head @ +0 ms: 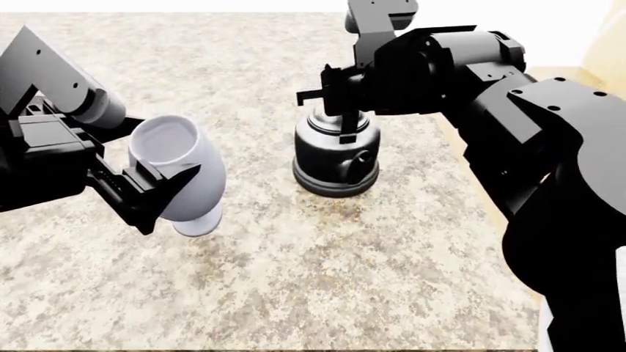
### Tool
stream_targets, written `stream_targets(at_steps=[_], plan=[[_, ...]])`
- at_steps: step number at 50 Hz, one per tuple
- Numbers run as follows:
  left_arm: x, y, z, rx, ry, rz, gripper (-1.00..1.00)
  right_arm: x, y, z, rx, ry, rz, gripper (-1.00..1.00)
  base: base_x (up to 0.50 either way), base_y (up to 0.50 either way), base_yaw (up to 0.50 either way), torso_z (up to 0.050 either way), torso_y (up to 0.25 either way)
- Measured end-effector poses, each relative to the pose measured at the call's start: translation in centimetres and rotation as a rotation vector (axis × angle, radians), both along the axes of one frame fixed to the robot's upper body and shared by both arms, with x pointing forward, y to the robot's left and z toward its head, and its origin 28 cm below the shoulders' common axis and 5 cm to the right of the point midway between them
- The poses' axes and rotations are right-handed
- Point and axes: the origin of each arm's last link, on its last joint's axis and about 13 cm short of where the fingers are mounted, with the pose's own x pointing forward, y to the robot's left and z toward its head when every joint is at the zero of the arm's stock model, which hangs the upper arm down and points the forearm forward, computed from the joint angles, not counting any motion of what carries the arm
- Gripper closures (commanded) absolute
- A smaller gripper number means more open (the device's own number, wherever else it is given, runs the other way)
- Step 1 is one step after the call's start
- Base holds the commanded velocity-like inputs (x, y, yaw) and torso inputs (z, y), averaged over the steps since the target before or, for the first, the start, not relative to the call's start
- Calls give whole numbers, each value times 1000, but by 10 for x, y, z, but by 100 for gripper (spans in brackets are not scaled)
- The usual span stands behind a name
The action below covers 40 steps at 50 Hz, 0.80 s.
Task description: Pick the wine glass and kettle non electric and place them in the sink. Then turn on the water.
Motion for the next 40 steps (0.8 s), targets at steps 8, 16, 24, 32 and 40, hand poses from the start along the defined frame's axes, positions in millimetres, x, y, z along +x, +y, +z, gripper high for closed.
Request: stream_targets(at_steps=[8,16,24,32,40], plan=[[0,0,-1,-2,-2,-1,100,1,-2,1,-5,-5,-10,100,0,0,0,0,1],[1,0,-2,-6,-4,-2,100,2,-8,9,-16,-31,-21,100,0,0,0,1,1],[3,0,-3,-13,-8,-1,100,2,-17,23,-25,-67,-8,100,0,0,0,0,1],[6,-1,-4,-19,-11,-6,100,2,-31,37,-19,-104,12,100,0,0,0,1,1],[11,-5,-2,-23,-14,-16,100,1,-47,49,-14,-156,42,100,0,0,0,0,1]])
